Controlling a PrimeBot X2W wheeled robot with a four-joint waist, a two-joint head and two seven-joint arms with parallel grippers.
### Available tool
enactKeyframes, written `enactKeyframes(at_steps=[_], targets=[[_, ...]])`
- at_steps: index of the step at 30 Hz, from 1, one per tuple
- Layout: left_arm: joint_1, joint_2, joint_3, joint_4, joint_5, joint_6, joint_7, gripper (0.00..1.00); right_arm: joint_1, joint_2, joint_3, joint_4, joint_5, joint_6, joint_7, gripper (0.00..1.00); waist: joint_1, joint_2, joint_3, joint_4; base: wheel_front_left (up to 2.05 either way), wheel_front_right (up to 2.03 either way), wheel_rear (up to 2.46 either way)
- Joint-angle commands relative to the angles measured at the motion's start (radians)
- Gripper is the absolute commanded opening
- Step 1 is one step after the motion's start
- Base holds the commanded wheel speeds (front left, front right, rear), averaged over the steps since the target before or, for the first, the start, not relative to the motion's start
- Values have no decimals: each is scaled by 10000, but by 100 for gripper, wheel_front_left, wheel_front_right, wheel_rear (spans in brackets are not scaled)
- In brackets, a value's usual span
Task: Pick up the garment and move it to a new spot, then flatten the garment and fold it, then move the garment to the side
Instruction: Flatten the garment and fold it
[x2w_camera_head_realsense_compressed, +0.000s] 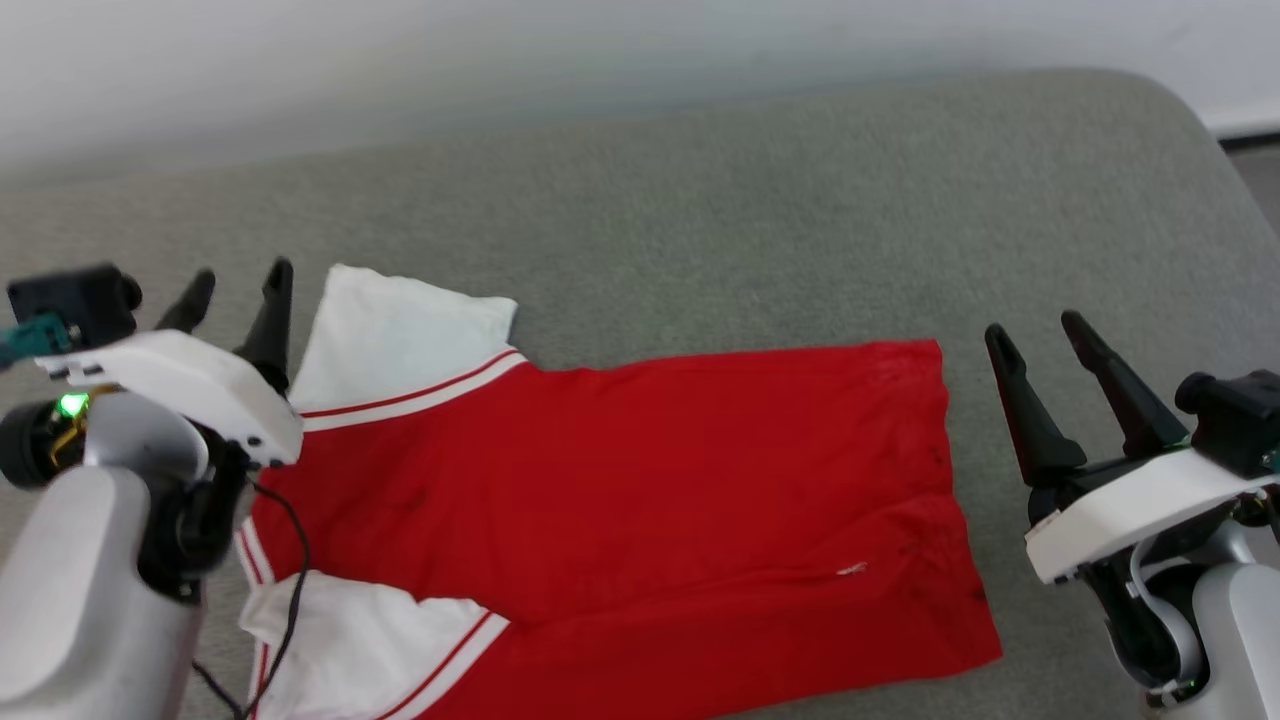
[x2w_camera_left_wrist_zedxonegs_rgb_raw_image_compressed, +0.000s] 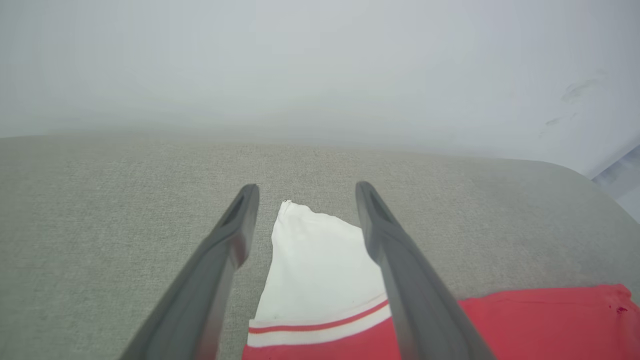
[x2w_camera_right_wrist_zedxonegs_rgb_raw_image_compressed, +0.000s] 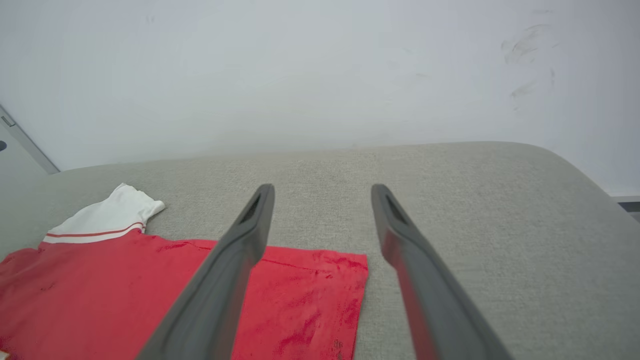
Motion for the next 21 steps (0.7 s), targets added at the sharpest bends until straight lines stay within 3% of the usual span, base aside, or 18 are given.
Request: enactKeyframes(at_steps=[1,6,13,21], targets=[[-338,31,-18,150,-17,-86,62,100,-171,84,-17,-71,-56,-4,-112,100,-3,0,732,-531,0,0,0],[-1838,500,-176,1069,-181,-601,1017,100,-504,232,-64,-170,-190,-3,-313,100,-3,0,1360,-977,0,0,0],[-3288,1590,-602,2135,-531,-1156,3929,100,-789,375,60,-150,-410,-3,-457,100,-3,0,2019,-1598,0,0,0],[-3889,2702,-845,2695,-879,-923,6939,100,-823,719,436,151,-217,-4,-660,100,-3,0,2649,-2149,0,0,0]])
